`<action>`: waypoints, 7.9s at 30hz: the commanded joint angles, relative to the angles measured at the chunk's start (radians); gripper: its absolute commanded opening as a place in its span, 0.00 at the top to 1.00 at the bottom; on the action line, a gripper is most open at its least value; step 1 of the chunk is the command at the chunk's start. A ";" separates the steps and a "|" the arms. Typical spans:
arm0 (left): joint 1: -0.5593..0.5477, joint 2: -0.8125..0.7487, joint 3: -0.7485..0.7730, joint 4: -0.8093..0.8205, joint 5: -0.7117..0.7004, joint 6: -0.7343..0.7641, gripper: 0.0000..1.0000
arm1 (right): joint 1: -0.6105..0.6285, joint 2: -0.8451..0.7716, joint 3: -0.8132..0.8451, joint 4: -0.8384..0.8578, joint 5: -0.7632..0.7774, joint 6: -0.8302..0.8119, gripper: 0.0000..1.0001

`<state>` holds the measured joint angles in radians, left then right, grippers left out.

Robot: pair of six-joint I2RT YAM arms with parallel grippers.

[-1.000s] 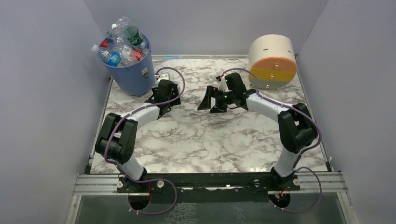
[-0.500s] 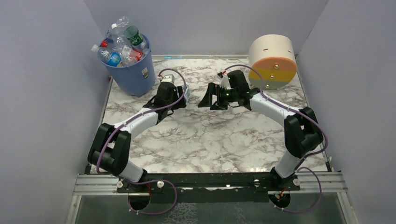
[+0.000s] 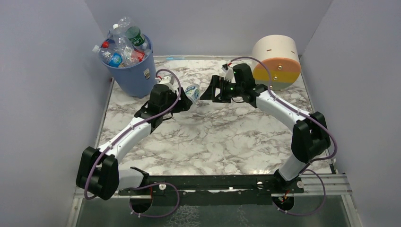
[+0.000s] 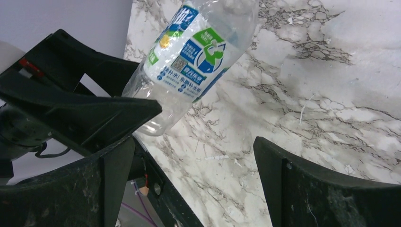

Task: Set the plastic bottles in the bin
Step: Pick up the plastic bottle at the center of the board.

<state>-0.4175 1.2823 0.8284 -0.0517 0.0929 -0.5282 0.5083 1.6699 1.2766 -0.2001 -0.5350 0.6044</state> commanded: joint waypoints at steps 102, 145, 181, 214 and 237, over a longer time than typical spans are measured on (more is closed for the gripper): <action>-0.135 -0.049 -0.009 0.134 0.260 0.080 0.08 | -0.010 0.097 0.040 0.045 -0.163 0.106 0.46; -0.135 0.010 -0.010 0.178 0.286 0.064 0.26 | 0.015 0.082 0.036 0.052 -0.230 0.069 0.46; -0.135 0.001 -0.006 0.173 0.275 0.056 0.37 | 0.022 0.082 0.076 0.008 -0.230 0.059 0.13; -0.129 -0.051 0.024 0.089 0.202 0.076 0.38 | -0.029 -0.146 0.071 -0.136 -0.047 0.046 0.01; -0.098 -0.133 0.239 -0.124 0.140 0.151 0.38 | -0.059 -0.228 0.057 -0.182 0.006 0.028 0.01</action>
<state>-0.5194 1.2144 1.0157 -0.1215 0.2596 -0.3977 0.4561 1.4704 1.3231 -0.3618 -0.5434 0.6529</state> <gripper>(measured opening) 0.656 0.994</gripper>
